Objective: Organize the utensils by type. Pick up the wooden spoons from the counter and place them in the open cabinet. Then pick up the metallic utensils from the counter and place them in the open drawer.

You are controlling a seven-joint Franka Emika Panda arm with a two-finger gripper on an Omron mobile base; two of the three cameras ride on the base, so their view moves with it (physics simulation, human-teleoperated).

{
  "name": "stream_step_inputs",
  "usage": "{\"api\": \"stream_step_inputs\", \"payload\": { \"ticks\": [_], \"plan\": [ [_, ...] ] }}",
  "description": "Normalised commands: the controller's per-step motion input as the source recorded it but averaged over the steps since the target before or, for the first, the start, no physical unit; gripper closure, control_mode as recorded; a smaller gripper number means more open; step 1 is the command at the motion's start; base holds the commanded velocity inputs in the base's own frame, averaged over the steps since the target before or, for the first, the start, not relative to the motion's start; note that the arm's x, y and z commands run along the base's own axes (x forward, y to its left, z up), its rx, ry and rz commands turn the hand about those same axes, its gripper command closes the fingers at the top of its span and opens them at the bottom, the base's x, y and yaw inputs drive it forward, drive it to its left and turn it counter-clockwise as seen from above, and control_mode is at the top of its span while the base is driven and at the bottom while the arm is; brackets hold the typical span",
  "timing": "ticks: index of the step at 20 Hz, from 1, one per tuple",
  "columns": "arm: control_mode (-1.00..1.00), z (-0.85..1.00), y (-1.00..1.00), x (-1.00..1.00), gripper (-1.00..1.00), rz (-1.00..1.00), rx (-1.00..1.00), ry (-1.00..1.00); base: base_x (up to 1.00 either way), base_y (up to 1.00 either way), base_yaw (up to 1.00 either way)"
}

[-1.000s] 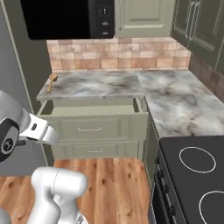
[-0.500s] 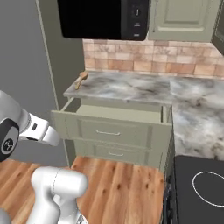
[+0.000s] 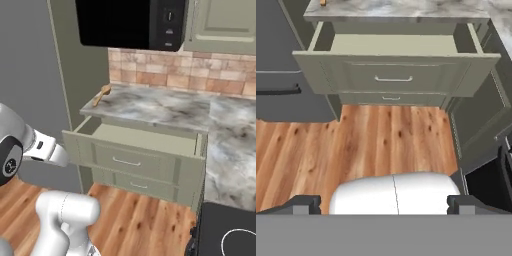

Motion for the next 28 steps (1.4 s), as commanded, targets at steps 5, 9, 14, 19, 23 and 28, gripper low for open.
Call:
{"api": "stream_step_inputs", "payload": {
  "ticks": [5, 9, 14, 19, 23, 28],
  "plan": [
    [1.0, 0.0, 0.0, 0.0, -1.0, 0.0, 0.0, 0.0, 0.49, -0.11, 0.06],
    [1.0, 0.0, 0.0, 0.0, -1.0, 0.0, 0.0, 0.0, 0.46, 0.0, 0.0],
    [1.0, 0.0, 0.0, 0.0, -1.0, 0.0, 0.0, 0.0, 0.38, 0.0, 0.0],
    [1.0, 0.0, 0.0, 0.0, -1.0, 0.0, 0.0, 0.0, 0.49, 0.01, 0.0],
    [1.0, 0.0, 0.0, 0.0, -1.0, 0.0, 0.0, 0.0, 0.47, 0.04, 0.0],
    [1.0, 0.0, 0.0, 0.0, -1.0, 0.0, 0.0, 0.0, 0.37, 0.14, 0.0]
  ]
}}
